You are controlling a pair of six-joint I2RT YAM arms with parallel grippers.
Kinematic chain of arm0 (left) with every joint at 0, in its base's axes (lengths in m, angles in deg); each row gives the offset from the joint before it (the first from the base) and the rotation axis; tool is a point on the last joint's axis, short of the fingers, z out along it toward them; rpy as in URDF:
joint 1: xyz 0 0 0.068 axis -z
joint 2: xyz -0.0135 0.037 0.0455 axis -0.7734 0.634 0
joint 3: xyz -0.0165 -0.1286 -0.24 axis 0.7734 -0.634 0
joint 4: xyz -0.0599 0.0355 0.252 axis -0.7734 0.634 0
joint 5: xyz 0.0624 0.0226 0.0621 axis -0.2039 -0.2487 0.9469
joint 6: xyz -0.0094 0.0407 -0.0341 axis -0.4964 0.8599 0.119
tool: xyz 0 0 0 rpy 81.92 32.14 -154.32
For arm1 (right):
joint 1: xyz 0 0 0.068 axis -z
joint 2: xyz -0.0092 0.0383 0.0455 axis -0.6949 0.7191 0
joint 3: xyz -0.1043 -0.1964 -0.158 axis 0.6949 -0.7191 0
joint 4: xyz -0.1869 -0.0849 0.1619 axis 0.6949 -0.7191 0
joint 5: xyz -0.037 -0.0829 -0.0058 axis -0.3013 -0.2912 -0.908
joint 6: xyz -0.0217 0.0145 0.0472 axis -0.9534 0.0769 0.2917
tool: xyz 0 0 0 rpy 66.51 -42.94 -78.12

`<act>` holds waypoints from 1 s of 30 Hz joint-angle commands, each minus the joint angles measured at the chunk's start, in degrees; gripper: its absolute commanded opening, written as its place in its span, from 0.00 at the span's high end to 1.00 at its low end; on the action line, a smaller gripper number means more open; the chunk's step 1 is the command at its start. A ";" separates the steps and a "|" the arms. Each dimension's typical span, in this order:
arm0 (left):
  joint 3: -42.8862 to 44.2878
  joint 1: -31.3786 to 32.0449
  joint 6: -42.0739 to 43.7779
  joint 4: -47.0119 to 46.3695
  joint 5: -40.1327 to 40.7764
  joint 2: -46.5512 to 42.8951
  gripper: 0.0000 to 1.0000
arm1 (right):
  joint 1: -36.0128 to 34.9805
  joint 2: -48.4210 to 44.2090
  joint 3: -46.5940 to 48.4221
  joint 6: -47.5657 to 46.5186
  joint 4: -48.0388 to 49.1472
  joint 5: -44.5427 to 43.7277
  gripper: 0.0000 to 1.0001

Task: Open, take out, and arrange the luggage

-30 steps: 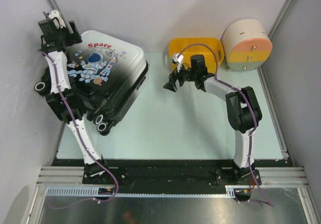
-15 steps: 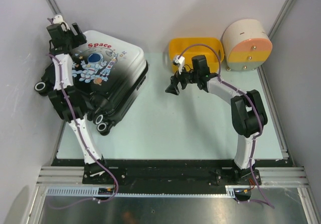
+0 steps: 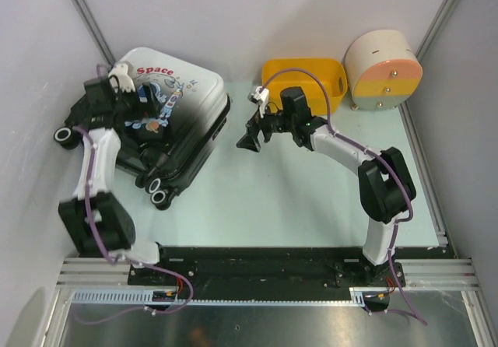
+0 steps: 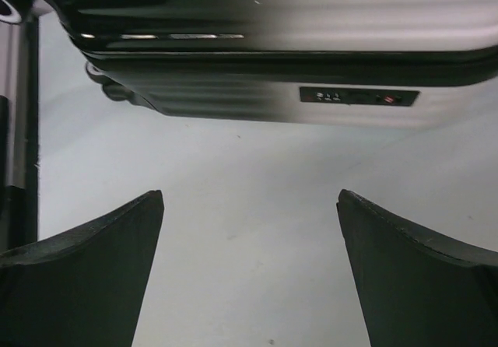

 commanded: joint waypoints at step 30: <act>-22.85 32.33 22.58 37.89 6.97 -27.10 0.80 | 7.16 -18.66 -4.45 3.12 -7.69 -10.81 0.02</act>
